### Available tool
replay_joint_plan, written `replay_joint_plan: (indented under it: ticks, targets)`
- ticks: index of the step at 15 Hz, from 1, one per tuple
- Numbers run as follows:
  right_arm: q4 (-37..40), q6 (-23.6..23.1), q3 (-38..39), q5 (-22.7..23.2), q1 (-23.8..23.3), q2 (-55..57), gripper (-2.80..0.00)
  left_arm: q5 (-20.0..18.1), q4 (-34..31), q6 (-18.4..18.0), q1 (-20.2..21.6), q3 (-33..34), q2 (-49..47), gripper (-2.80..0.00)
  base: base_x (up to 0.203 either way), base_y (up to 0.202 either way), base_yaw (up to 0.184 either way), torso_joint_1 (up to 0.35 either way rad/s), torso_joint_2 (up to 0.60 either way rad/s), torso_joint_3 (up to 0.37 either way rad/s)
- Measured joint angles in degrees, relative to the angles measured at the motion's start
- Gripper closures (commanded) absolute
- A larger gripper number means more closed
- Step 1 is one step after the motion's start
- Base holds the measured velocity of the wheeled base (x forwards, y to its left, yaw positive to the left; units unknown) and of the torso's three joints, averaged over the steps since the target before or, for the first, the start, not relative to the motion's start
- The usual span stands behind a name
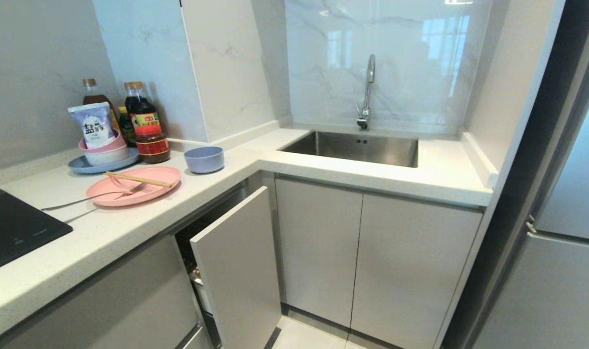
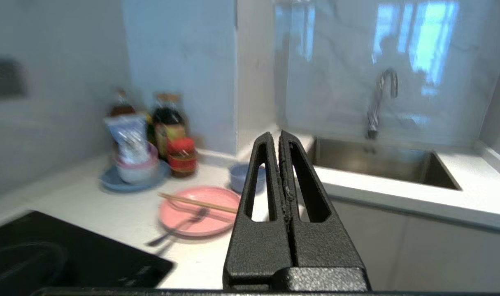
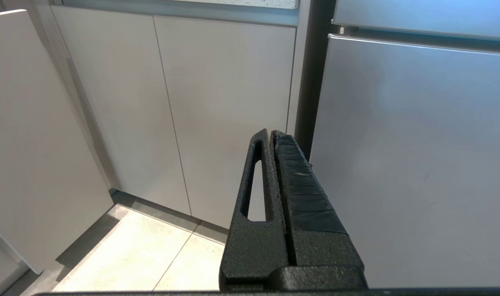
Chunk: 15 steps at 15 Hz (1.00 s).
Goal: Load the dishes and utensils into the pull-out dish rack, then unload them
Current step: Open the cupboard
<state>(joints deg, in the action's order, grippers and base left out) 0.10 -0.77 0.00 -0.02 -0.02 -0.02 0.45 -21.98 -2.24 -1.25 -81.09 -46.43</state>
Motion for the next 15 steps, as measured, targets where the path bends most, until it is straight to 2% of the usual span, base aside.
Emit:
replay_joint_plan:
  ticks: [2,5,7,11,15]
  targets:
    - [0.0,0.0,0.0,0.0,0.0,0.0,0.00,-0.5,0.0,2.3,-1.7,-1.5,-9.1,0.00,0.000,0.000,0.000,0.000,0.00,0.000]
    - [0.0,0.0,0.0,0.0,0.0,0.0,0.00,-0.4,0.4,2.4,-4.7,-1.9,-21.6,0.00,0.000,0.000,0.000,0.000,0.00,0.000]
    - [0.0,0.0,0.0,0.0,0.0,0.0,0.00,2.2,0.4,2.5,-6.8,-2.6,-30.5,0.00,0.000,0.000,0.000,0.000,0.00,0.000]
    - [0.0,0.0,0.0,0.0,0.0,0.0,0.00,11.2,-0.5,5.8,-11.5,-5.6,-48.4,0.00,0.000,0.000,0.000,0.000,0.00,0.000]
    - [0.0,0.0,0.0,0.0,0.0,0.0,0.00,13.4,-7.3,12.7,-13.9,-14.0,-62.4,0.00,0.000,0.000,0.000,0.000,0.00,0.000]
